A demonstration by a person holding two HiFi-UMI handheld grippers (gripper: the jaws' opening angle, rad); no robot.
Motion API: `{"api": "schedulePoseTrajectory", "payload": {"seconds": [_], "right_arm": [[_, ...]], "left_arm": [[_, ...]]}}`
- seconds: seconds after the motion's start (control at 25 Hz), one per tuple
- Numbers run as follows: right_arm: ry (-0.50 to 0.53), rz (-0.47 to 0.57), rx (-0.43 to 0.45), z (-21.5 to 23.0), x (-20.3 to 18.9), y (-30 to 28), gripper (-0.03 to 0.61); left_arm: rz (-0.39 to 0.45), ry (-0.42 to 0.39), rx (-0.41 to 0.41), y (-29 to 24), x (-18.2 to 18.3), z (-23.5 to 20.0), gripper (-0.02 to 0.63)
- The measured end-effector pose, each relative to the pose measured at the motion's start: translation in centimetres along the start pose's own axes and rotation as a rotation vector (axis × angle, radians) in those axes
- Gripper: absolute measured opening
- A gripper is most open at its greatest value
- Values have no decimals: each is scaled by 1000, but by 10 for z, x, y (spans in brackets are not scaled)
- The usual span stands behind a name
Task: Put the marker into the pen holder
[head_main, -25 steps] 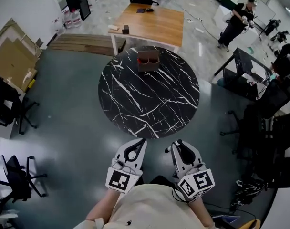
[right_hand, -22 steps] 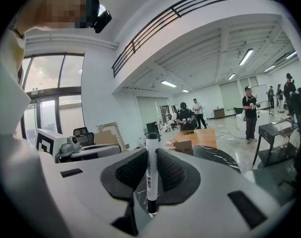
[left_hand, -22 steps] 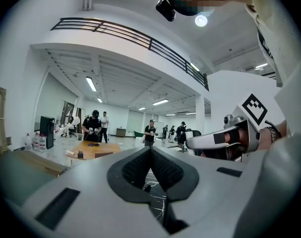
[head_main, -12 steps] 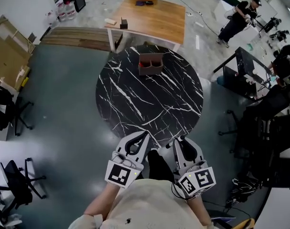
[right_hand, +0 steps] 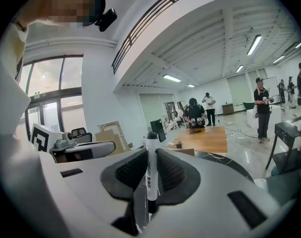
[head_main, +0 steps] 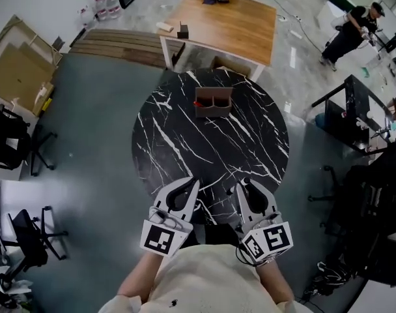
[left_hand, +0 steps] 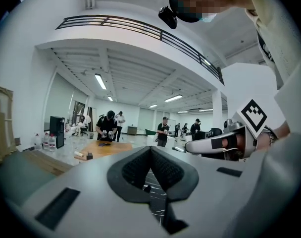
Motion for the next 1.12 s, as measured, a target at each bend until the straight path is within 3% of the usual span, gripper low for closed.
{"api": "schedulePoseTrajectory", "payload": {"seconds": [0.24,0.44,0.76,1.12], "right_arm": [[49,-22,88,50,12,-69,78],[76,3,55,82,17,-132,78],[80,49,-16,109,29,-236,78],[119,75,-56,129,16,-332,78]], "left_arm": [[-49,15,95,-55,-17,-27,8],[-96,26,129,-90,-35,-60,8],[-122,54,97,-137,-47,-114,8],[-182,106,68,-162,-76,-170,8]]}}
Point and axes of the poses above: the fingertips, and each gripper's own axes: y backward along the fingers, z to its right, x out of its top, the point moved 4 cm from there along y, backward along the fingers, and after that the axes turned 9 degrees about -x, right-handed, at the moved point
